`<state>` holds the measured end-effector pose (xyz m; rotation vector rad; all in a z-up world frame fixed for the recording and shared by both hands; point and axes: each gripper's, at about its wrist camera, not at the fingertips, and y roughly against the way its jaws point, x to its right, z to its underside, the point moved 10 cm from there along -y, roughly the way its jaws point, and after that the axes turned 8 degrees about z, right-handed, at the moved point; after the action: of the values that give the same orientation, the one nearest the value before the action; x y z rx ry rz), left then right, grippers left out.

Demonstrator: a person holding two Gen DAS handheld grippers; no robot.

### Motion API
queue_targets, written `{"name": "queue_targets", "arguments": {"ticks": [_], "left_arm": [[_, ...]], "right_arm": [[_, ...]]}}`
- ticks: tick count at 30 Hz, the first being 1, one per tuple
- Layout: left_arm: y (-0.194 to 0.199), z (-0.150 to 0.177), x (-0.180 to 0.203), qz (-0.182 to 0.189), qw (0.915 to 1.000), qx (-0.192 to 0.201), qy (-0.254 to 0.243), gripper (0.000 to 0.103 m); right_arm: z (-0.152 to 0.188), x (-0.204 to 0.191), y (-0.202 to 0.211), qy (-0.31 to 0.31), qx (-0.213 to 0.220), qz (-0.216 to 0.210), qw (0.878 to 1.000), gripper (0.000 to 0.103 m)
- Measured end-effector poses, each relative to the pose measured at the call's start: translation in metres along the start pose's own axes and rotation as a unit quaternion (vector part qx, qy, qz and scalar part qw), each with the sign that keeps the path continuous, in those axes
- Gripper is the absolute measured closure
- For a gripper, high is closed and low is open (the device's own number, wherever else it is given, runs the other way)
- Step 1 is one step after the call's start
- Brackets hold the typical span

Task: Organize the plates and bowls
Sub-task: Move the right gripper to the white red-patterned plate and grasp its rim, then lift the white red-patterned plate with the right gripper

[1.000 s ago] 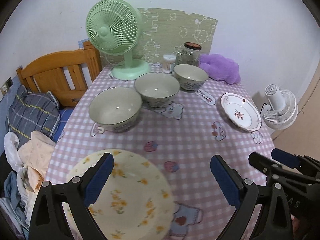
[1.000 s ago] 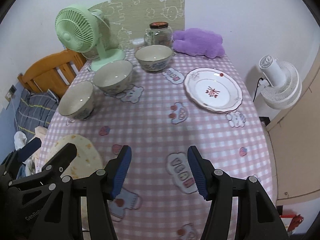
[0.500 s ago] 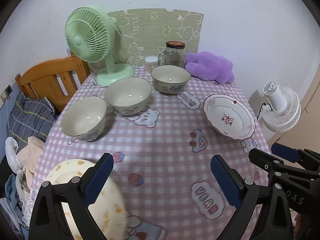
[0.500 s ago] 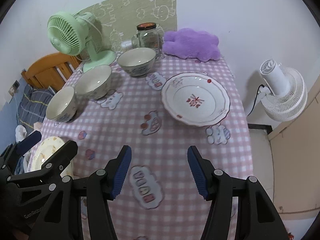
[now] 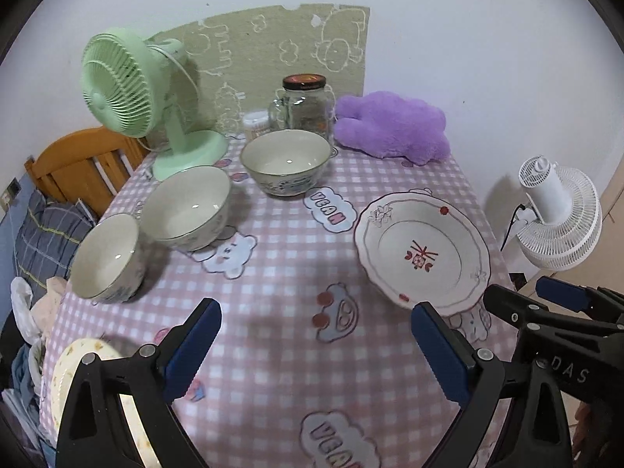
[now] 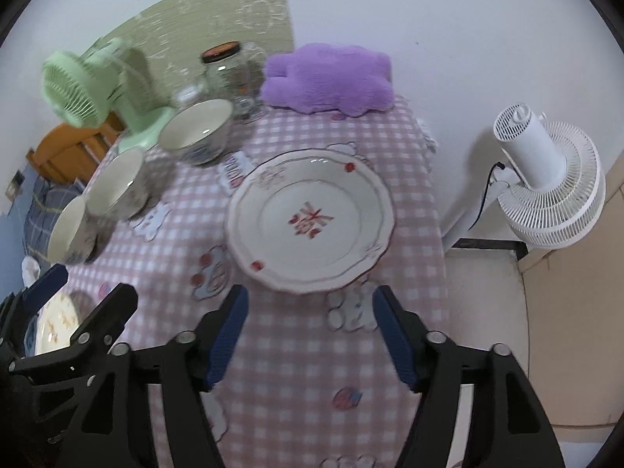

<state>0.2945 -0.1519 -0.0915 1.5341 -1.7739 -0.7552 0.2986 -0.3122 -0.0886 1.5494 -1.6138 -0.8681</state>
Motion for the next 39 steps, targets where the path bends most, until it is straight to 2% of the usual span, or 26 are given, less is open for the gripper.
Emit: {"name": "queue_targets", "arguments": {"ticks": [6,13,17,20,25,28,30,36,39], "left_arm": [[-0.034,-0.017,0.010,-0.010,0.9999,-0.008,-0.006,0.000],[-0.075,-0.036,0.024,-0.003,0.9999,-0.012,-0.006,0.001],[-0.099,-0.042,0.035,0.001,0.9999,-0.015,-0.005,0.006],[-0.117,-0.044,0.038,-0.013,0.9997,-0.018,-0.008,0.012],[-0.143,-0.038,0.043,-0.008,0.9993,-0.037,0.003,0.020],[-0.154,-0.035,0.043,-0.004,0.9987,-0.050,0.005,0.029],[-0.160,-0.032,0.044,0.002,0.9983,-0.057,0.005,0.050],[-0.163,-0.032,0.039,-0.003,0.9983,-0.058,0.005,0.055],[-0.163,-0.033,0.039,-0.002,0.9982,-0.059,0.005,0.055]], "right_arm": [[-0.025,0.020,-0.026,-0.007,0.004,0.002,1.000,0.024],[-0.052,0.043,-0.061,-0.026,0.011,0.013,1.000,0.023],[-0.061,0.056,-0.080,-0.034,0.014,0.033,0.999,0.023],[-0.067,0.063,-0.098,-0.034,0.015,0.035,0.999,0.024],[-0.068,0.065,-0.123,-0.031,0.000,0.030,0.999,0.036],[-0.067,0.060,-0.134,-0.026,-0.006,0.025,0.999,0.040],[-0.065,0.057,-0.141,-0.026,-0.011,0.021,0.999,0.049],[-0.061,0.049,-0.154,-0.025,-0.027,0.003,0.999,0.064],[-0.062,0.047,-0.153,-0.025,-0.023,0.008,0.999,0.064]]}}
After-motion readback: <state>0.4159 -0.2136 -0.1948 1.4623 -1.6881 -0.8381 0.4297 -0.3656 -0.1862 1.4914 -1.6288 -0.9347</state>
